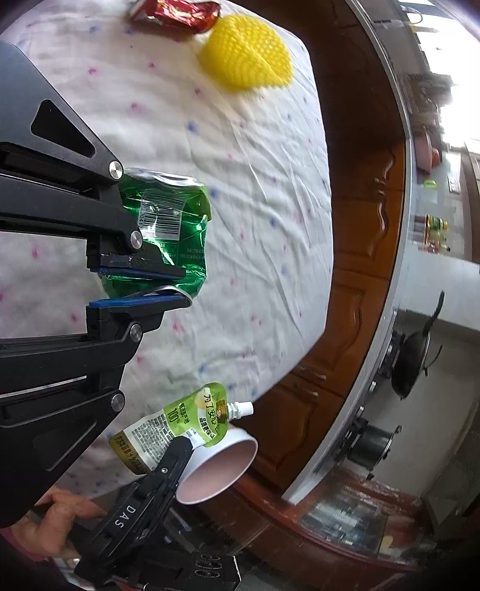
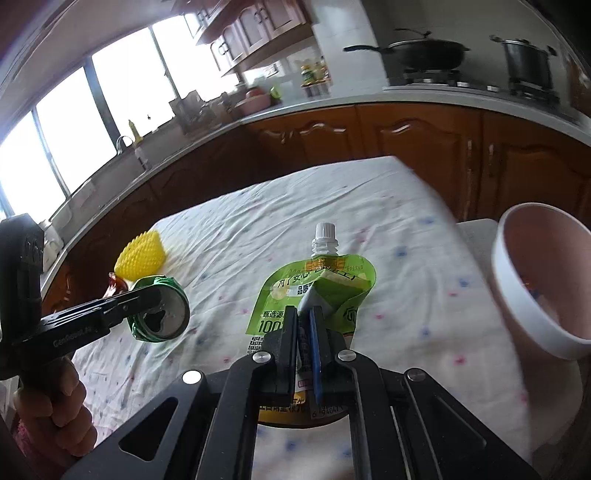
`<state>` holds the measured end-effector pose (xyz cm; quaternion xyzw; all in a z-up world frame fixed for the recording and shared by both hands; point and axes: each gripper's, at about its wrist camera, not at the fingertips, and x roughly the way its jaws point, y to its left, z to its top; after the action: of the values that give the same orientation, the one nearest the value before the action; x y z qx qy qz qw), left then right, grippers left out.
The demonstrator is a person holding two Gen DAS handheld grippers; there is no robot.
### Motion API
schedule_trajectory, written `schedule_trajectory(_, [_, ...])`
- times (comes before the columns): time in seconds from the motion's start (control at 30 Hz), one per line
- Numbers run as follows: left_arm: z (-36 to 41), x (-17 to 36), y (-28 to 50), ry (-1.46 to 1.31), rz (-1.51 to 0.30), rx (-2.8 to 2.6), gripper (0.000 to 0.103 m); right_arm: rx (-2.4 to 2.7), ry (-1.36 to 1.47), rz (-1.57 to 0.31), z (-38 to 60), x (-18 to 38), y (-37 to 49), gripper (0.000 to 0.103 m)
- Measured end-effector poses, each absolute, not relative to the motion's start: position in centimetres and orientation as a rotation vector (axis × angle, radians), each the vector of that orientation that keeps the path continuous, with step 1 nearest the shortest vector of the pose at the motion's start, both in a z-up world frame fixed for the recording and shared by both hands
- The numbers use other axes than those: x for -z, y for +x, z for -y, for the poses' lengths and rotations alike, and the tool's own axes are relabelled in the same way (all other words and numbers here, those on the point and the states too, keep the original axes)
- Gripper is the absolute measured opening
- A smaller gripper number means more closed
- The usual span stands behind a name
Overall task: Collect trash
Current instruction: 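Carry the green can and juice pouch over the pink bucket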
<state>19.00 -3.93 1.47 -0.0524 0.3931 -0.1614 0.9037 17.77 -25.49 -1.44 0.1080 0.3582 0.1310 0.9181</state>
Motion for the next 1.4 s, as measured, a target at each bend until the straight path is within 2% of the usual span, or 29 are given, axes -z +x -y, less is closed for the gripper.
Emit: schedule_trajectory(1.4, [25.9, -6.1, 19.4, 0.036, -0.768, 0.689, 0.007, 0.032, 0.394, -0.594, 44.5, -1.6, 12.7, 0.006])
